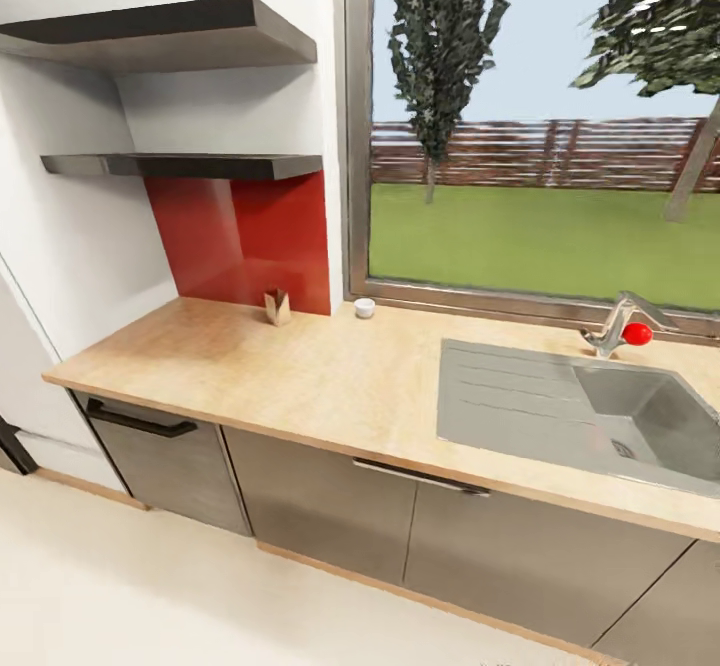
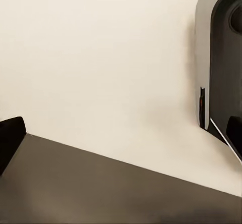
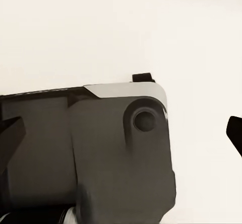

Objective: Set up a coffee station on the kitchen countertop: keep the coffee maker on the countertop, move the bottle of coffee from the kitchen shelf to the counter next to the coffee maker, place a paper coffee filter on top of the coffee maker, put the saucer next to the coffee maker with the coffee cup on the saucer, and place the electric kettle next to the coffee maker.

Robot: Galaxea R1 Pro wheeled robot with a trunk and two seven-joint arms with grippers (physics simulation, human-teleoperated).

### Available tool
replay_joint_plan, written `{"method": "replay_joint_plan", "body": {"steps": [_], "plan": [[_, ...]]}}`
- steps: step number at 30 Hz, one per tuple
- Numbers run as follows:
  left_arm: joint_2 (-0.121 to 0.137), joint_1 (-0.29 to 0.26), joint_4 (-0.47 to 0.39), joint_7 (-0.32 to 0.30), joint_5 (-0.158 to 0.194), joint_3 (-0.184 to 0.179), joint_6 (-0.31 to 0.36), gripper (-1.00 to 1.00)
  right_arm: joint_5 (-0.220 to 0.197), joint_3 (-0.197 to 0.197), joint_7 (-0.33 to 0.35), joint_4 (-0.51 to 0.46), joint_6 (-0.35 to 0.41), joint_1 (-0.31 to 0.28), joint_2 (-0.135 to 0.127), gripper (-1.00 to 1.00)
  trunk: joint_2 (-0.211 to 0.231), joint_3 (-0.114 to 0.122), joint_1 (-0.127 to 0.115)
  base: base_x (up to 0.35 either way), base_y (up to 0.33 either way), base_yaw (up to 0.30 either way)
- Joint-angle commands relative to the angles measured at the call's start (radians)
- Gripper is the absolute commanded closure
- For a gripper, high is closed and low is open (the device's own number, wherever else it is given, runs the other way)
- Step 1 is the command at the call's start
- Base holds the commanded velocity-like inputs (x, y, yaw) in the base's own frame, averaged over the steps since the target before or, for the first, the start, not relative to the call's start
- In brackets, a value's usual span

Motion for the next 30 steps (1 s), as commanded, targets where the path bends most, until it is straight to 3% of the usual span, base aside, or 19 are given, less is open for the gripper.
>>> {"method": "replay_joint_plan", "body": {"steps": [1, 20, 27, 30], "plan": [[0.000, 0.000, 0.000, 0.003, 0.003, -0.007, -0.002, -1.00, -0.006, -0.005, -0.001, 0.001, -0.005, -0.001, 0.001, -1.00, -0.002, -0.002, 0.001, 0.043, 0.331, -0.265], [-0.001, 0.000, 0.000, 0.003, 0.003, -0.007, -0.002, -1.00, -0.006, -0.005, -0.001, 0.001, -0.005, -0.001, 0.002, -1.00, -0.002, -0.002, 0.001, 0.004, 0.329, -0.263], [-0.003, 0.000, -0.006, 0.002, 0.003, -0.008, -0.002, -1.00, -0.006, -0.005, -0.001, 0.001, -0.004, -0.001, 0.002, -1.00, -0.002, -0.002, 0.001, 0.000, 0.126, -0.064], [-0.003, 0.000, -0.051, 0.001, 0.001, -0.009, 0.001, -1.00, -0.006, -0.005, -0.002, 0.001, -0.004, -0.001, 0.002, -1.00, -0.002, -0.002, 0.001, 0.000, 0.011, -0.005]]}}
